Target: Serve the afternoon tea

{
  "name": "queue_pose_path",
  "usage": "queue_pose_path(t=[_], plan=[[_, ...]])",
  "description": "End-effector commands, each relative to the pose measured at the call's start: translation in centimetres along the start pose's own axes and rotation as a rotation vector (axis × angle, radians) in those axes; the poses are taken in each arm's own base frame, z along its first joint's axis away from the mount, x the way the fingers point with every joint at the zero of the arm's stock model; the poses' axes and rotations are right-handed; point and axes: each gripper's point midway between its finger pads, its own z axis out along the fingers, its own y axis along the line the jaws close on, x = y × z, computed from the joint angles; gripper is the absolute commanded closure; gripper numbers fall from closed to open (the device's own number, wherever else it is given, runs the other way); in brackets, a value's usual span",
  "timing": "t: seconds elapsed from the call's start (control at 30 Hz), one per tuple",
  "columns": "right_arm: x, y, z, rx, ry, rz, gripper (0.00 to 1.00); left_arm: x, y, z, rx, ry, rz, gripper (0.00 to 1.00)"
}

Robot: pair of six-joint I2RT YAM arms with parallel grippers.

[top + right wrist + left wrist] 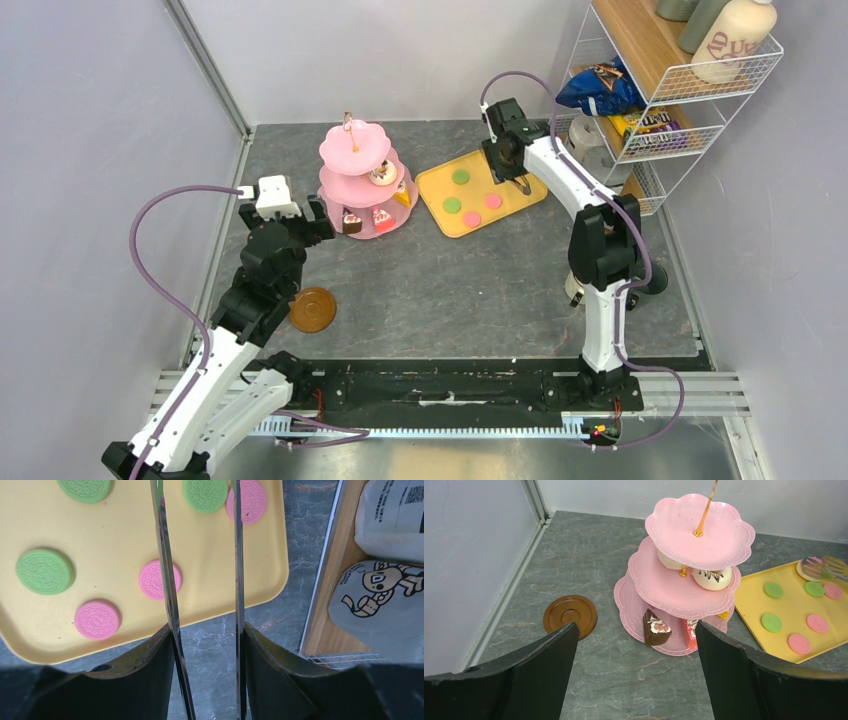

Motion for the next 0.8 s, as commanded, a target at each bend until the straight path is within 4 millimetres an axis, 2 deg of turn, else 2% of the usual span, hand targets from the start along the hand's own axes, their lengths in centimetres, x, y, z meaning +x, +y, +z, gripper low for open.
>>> queue_pose_path(t=[0.0, 0.4, 0.6, 0.77], plan=[[-2.5, -1.1, 0.2, 0.054, -0.067, -0.068, 0.45, -0.9, -0.3, 0.2, 0.007, -0.033, -0.049, 0.06], [-1.9, -1.3, 2.2, 0.153, -0.022, -0.209, 0.45, -0.8, -0.4, 0.3, 0.008, -0.03, -0.043, 0.06], [-1.8, -0.6, 2.4, 0.212, -0.005, -0.316, 0.45, -0.8, -0.4, 0.3, 0.006, -0.03, -0.043, 0.06], [-1.5, -0.9, 2.8, 0.299, 0.019, -0.382, 0.45, -0.8, -0.4, 0.3, 0.007, -0.03, -0.043, 0.06]])
